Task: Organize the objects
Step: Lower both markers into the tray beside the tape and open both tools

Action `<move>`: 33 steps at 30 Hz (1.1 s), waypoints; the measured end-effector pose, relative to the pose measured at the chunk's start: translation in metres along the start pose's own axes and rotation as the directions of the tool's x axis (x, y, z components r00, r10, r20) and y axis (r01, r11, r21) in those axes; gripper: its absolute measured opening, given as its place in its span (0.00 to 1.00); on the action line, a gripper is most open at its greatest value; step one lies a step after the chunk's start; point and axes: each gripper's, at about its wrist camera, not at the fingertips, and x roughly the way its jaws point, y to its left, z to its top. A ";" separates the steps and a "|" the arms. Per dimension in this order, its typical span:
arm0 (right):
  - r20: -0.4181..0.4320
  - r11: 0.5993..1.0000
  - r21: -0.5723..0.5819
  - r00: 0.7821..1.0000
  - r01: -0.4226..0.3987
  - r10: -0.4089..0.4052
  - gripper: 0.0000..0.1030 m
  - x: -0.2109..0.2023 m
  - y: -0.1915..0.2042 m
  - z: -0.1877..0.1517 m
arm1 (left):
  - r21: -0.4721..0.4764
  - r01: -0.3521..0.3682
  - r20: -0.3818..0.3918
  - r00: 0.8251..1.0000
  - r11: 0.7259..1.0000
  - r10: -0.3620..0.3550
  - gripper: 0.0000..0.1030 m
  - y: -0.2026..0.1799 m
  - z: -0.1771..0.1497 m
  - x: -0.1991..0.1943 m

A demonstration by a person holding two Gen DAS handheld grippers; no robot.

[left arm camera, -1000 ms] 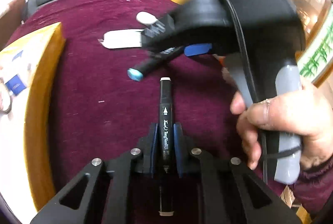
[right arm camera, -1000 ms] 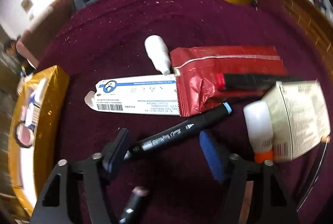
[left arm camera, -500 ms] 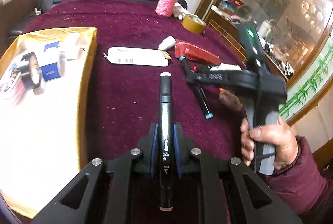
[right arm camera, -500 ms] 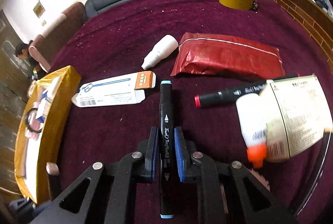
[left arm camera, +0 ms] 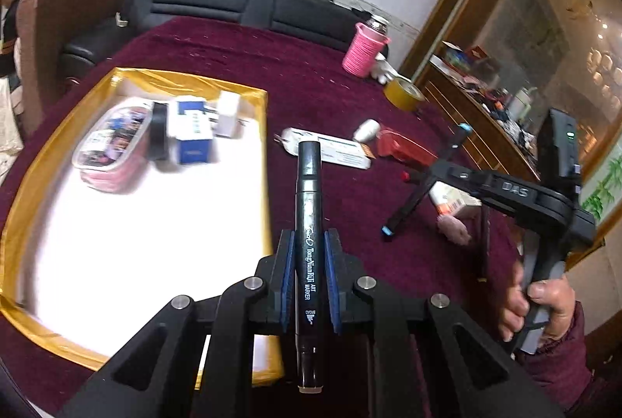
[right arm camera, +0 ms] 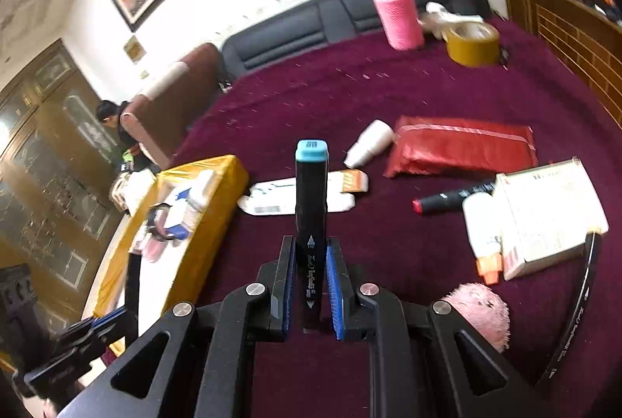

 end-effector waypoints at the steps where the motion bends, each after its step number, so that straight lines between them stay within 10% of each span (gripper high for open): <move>1: 0.004 1.000 -0.010 1.000 -0.010 0.010 0.16 -0.002 0.004 0.001 | -0.006 -0.010 0.005 1.000 1.000 0.010 0.14 0.004 0.002 -0.003; 10: -0.017 0.980 -0.110 0.986 -0.168 0.167 0.17 -0.005 0.068 0.015 | -0.038 -0.091 0.004 0.996 0.995 0.091 0.14 0.043 0.018 -0.006; 17: -0.148 0.937 -0.077 0.934 -0.339 0.326 0.17 0.030 0.106 0.013 | -0.058 -0.142 -0.048 0.989 0.988 0.140 0.14 0.065 0.028 0.023; 33: -0.298 0.972 -0.086 0.937 -0.217 0.183 0.18 0.140 0.129 0.009 | -0.087 -0.143 -0.148 0.980 0.986 0.129 0.14 0.075 0.038 0.076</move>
